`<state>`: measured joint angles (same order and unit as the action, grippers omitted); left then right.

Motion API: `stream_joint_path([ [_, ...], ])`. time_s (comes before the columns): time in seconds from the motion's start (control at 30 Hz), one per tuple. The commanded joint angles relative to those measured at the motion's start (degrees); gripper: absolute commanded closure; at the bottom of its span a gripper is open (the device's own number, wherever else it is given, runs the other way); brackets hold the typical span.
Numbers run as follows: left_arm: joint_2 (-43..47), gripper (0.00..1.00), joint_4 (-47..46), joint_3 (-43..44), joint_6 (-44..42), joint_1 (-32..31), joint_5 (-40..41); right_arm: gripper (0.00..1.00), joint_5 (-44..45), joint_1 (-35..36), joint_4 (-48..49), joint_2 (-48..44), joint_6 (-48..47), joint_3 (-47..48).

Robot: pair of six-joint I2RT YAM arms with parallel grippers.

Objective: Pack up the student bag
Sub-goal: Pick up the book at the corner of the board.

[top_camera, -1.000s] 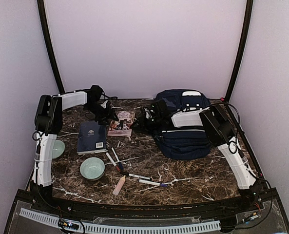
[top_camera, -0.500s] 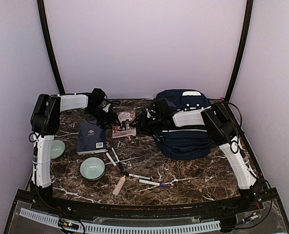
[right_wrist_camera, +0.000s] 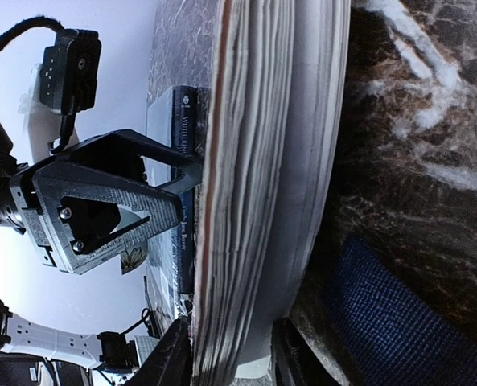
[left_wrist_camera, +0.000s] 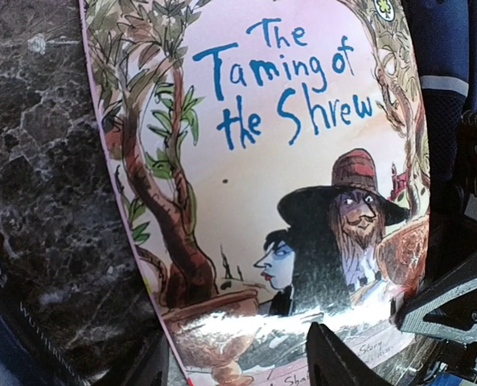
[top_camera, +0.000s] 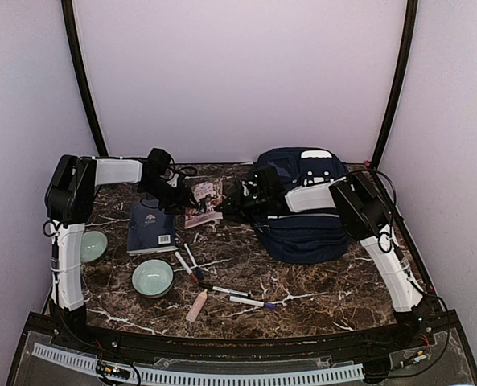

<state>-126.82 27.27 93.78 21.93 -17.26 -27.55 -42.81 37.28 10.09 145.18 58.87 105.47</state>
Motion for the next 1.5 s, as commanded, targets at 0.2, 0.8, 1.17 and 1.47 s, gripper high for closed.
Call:
stream_joint_path([
  [0.2,-3.35,0.40,9.15,-3.95,0.30,-1.28,4.35,0.75,0.40,-0.07,-2.11,-2.29,-2.98,0.61],
  [0.8,-2.94,0.43,9.52,-3.82,0.41,-1.27,5.08,0.69,-3.11,0.03,9.05,-0.95,5.59,-1.22],
  [1.17,-2.08,0.43,8.51,-4.71,1.17,-1.29,4.95,0.72,-0.46,0.13,3.28,1.53,3.65,0.68],
  [1.47,-0.99,0.43,8.02,-6.03,1.45,-1.24,5.39,0.87,0.43,0.26,0.92,2.70,2.75,1.76],
])
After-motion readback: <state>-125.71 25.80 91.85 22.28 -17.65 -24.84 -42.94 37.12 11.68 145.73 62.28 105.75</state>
